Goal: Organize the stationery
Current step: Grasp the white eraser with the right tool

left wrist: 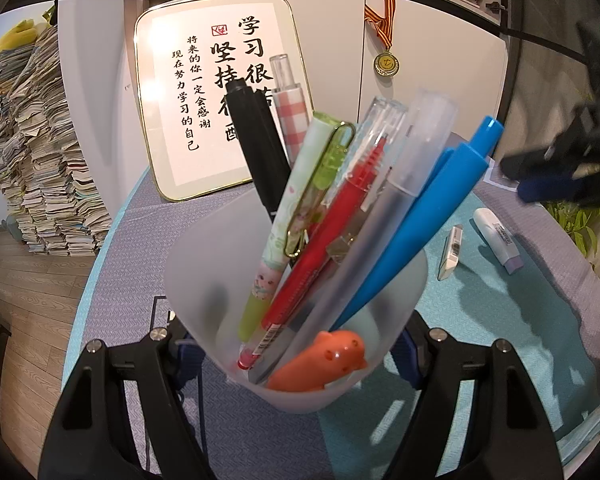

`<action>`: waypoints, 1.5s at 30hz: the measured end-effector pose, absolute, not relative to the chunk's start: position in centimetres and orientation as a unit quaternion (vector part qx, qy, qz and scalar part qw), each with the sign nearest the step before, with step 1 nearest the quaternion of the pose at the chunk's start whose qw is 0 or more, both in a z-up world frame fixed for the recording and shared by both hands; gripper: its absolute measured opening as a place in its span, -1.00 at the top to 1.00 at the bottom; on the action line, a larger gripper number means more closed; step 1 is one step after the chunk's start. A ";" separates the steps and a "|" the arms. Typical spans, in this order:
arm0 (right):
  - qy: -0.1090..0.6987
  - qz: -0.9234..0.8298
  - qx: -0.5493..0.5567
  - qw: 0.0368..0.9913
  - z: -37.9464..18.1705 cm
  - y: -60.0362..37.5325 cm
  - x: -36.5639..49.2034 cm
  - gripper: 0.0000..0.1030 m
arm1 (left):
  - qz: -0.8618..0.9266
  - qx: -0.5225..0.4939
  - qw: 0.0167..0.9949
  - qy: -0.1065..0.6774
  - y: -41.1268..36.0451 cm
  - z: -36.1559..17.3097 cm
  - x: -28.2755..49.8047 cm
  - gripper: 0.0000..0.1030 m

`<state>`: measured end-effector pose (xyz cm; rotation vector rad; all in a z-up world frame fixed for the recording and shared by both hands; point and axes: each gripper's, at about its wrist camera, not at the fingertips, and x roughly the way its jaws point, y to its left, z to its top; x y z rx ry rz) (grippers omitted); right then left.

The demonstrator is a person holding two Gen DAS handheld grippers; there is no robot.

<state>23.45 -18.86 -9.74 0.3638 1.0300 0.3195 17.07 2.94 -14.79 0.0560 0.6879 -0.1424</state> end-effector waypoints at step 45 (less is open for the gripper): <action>0.531 0.164 0.032 0.831 -13.7 -13.9 24.8 0.75 | -0.069 0.027 0.938 0.338 3.0 -14.8 17.1 -0.46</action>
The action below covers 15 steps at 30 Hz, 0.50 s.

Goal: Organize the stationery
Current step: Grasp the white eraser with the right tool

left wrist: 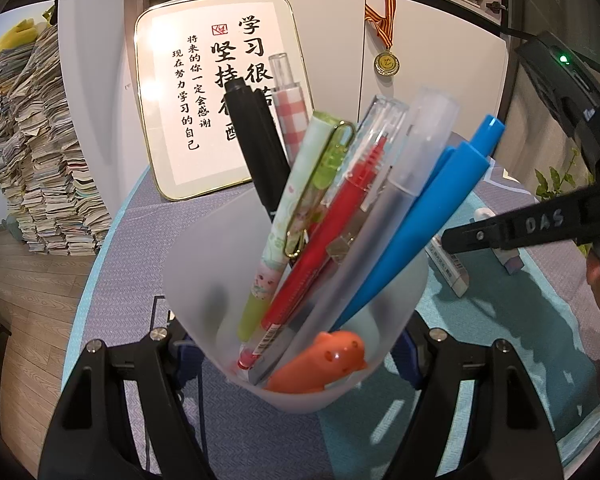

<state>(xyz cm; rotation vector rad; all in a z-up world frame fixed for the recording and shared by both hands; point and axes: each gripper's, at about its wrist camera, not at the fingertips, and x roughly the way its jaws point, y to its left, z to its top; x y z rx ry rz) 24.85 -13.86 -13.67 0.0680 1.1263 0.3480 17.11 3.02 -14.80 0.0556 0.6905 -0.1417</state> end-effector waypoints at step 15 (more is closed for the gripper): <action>0.542 0.112 0.044 0.832 -13.7 -15.7 26.1 0.65 | -0.070 0.027 0.938 0.338 3.0 -14.8 17.1 -0.46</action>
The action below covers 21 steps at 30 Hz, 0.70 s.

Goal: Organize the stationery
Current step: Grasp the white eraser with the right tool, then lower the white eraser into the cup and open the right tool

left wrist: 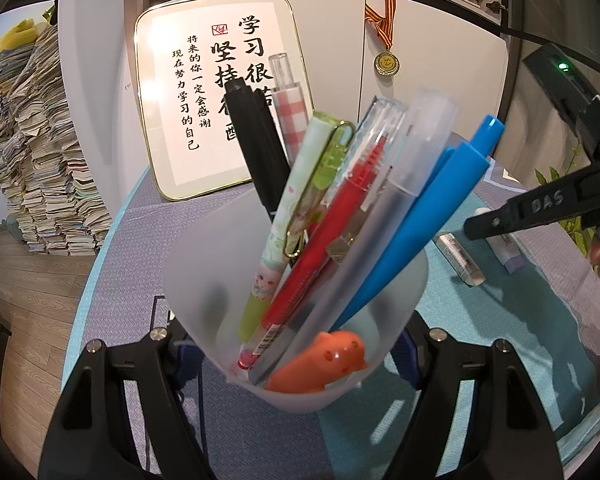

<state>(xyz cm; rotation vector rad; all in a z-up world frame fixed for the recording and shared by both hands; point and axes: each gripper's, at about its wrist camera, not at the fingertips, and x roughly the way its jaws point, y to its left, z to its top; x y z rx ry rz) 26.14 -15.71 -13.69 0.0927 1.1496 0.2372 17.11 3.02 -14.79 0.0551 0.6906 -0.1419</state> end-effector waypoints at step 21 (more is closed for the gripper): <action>0.509 0.130 -0.004 0.851 -12.3 -13.2 25.4 0.67 | -0.069 0.027 0.938 0.338 3.0 -14.8 17.1 -0.46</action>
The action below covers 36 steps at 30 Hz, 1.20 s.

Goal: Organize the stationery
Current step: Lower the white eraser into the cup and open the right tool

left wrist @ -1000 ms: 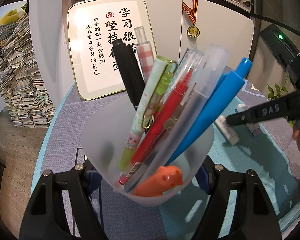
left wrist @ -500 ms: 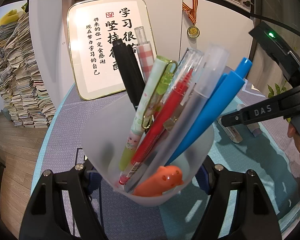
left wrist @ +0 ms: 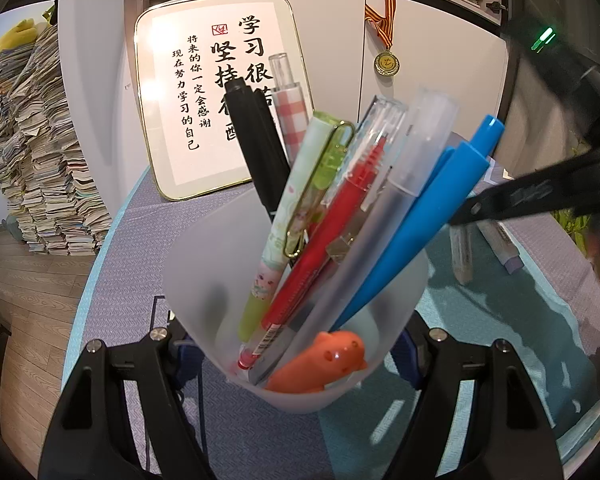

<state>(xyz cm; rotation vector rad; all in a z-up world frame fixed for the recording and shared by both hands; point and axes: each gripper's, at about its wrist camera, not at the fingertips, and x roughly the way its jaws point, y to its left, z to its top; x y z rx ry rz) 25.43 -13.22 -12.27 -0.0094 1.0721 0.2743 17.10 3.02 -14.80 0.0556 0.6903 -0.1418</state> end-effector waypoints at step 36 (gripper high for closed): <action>0.392 0.356 0.043 0.847 -3.3 -7.9 19.4 0.67 | -0.073 0.022 0.937 0.340 3.0 -14.9 17.3 -0.46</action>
